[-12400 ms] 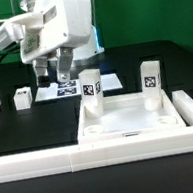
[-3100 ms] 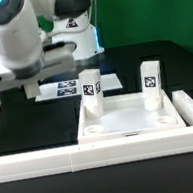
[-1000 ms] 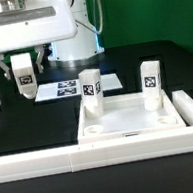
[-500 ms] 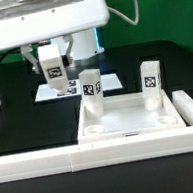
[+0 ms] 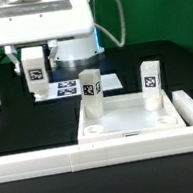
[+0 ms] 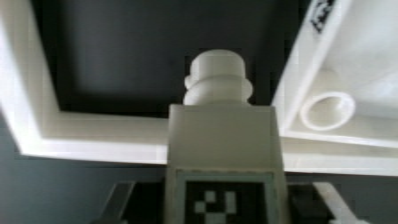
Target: Assemble square table
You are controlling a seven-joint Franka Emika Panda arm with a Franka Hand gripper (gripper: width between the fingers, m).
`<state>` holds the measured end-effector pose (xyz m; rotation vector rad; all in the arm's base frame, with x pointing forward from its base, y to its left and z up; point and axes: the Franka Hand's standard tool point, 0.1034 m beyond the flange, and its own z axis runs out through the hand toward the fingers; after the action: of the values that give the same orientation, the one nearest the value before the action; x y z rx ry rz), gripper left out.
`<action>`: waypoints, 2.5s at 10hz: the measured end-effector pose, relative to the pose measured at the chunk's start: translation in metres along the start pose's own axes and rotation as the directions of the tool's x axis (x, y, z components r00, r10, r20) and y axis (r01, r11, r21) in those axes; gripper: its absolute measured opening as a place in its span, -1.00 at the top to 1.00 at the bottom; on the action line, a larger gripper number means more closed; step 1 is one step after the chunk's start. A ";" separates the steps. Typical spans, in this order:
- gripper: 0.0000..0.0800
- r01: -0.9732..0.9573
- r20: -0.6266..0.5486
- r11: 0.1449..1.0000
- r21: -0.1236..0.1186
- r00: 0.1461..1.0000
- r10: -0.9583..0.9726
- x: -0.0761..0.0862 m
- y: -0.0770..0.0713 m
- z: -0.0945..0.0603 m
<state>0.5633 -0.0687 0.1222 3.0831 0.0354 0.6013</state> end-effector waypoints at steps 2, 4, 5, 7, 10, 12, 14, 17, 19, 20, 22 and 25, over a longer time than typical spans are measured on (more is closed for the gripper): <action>0.28 -0.075 -0.006 0.996 0.037 0.997 0.075 0.014 -0.030 0.002; 0.28 -0.146 -0.016 0.988 0.058 0.989 0.147 0.024 -0.058 0.008; 0.28 -0.177 -0.029 0.982 0.066 0.983 0.180 0.027 -0.079 0.015; 0.28 -0.186 -0.034 0.980 0.066 0.981 0.189 0.027 -0.089 0.019; 0.28 -0.194 -0.032 0.979 0.064 0.980 0.197 0.026 -0.086 0.019; 0.28 -0.188 -0.051 0.980 0.063 0.980 0.192 0.026 -0.097 0.024; 0.28 -0.138 -0.055 0.987 0.080 0.988 0.143 0.031 -0.126 0.030; 0.28 -0.064 -0.142 0.997 0.053 0.987 0.071 0.040 -0.140 0.034; 0.28 -0.065 -0.234 0.998 0.008 0.970 0.065 0.038 -0.132 0.037; 0.28 -0.077 -0.194 0.997 0.032 0.978 0.082 0.036 -0.140 0.040; 0.28 -0.078 -0.209 0.996 0.035 0.974 0.083 0.045 -0.142 0.039; 0.28 -0.069 -0.223 0.997 0.029 0.972 0.074 0.042 -0.147 0.044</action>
Offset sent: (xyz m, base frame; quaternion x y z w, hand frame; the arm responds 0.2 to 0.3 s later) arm 0.0271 0.0526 0.0053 0.0295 0.0285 0.0760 0.9963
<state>0.6153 0.0789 0.0970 3.0306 -0.0701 0.9552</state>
